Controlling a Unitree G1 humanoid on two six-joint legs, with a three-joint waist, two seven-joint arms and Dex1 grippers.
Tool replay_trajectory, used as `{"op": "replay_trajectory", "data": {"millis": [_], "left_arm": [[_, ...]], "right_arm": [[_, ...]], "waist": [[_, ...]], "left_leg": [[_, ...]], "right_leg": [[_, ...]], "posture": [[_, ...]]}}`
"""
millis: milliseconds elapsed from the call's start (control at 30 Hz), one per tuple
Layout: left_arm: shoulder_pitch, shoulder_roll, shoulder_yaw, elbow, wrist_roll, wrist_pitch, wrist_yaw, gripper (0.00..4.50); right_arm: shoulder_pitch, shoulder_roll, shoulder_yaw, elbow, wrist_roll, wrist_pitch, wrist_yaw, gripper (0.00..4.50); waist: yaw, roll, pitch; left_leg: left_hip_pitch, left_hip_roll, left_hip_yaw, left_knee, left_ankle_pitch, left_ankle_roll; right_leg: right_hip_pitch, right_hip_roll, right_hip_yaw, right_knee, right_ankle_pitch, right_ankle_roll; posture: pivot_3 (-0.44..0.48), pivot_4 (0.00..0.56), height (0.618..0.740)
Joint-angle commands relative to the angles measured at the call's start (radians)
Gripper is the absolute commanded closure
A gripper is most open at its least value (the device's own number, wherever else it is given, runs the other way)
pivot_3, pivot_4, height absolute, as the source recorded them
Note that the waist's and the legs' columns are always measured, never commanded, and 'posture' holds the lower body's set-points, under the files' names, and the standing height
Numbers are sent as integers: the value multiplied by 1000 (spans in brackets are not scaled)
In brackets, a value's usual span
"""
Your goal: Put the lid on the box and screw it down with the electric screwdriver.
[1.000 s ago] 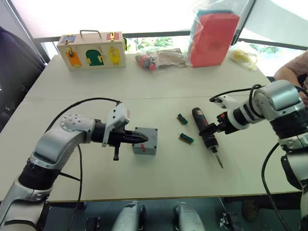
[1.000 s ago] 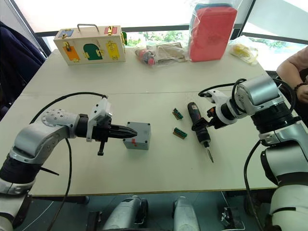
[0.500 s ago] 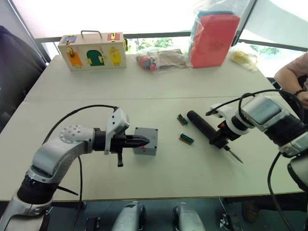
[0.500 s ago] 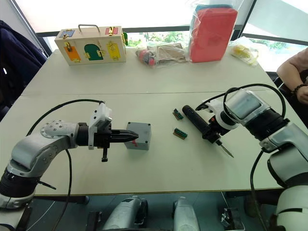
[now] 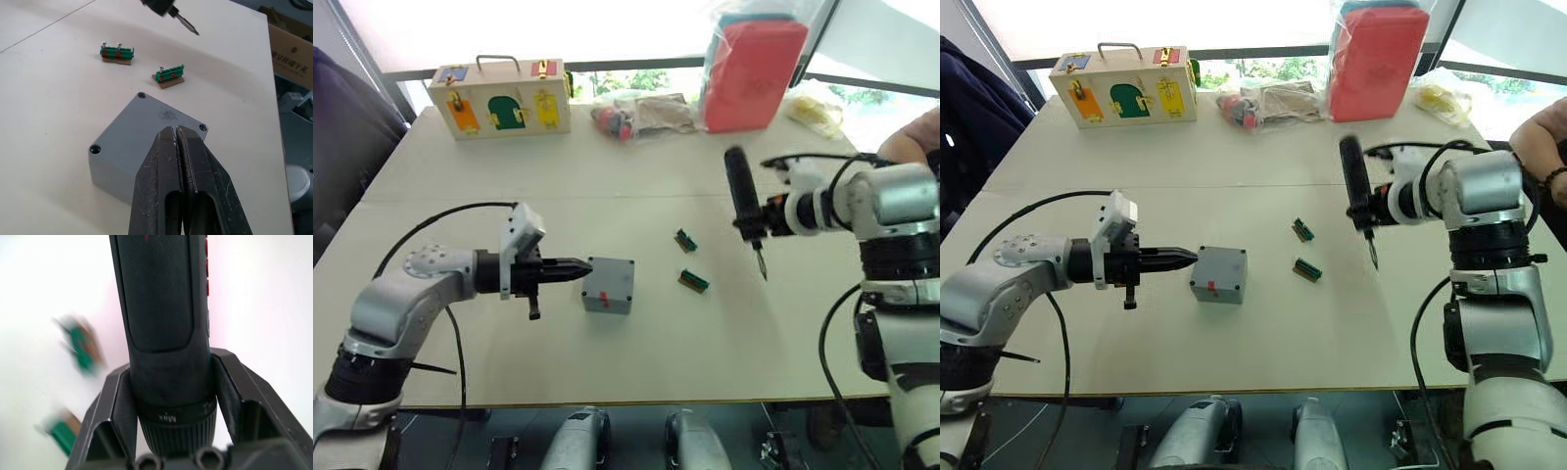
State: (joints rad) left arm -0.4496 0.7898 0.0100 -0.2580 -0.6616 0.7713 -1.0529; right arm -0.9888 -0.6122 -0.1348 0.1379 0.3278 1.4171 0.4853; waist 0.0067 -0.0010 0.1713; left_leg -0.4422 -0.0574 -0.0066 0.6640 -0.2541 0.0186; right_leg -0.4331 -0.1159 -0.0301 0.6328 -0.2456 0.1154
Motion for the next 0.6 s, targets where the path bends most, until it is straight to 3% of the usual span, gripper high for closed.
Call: {"op": "replay_trajectory", "data": {"millis": [33,133,333,433,600], "left_arm": [[-63,31,-1,34,0,8,-45,4500],[-94,32,-12,74,12,5,-62,4500],[-94,-6,-43,74,58,-17,-23,4500],[-77,-26,-48,56,79,-29,3,4500],[-15,-40,-60,-14,87,-24,32,4500]], "right_arm": [[55,155,-225,-301,117,-285,-28,2707],[78,300,-327,-411,245,-356,-47,2707],[227,422,-173,-452,129,-754,-68,2707],[263,467,-129,-478,196,-747,-60,2707],[376,445,-7,-566,210,-759,0,2707]], "waist": [[0,1,0],[-3,1,0],[2,-1,-1],[-7,0,0],[-26,0,0]], "left_leg": [[0,0,0,0,0,0],[1,0,0,1,0,0],[2,-1,-1,2,0,1],[3,-1,-1,2,0,2],[3,0,-1,1,0,1]], "right_leg": [[0,1,0,0,0,0],[1,1,0,1,0,0],[4,2,0,2,0,0],[4,1,0,2,0,0],[2,3,1,6,0,0]], "posture": [[0,150,740],[0,150,740],[0,150,740],[0,150,740],[0,150,740]]}}
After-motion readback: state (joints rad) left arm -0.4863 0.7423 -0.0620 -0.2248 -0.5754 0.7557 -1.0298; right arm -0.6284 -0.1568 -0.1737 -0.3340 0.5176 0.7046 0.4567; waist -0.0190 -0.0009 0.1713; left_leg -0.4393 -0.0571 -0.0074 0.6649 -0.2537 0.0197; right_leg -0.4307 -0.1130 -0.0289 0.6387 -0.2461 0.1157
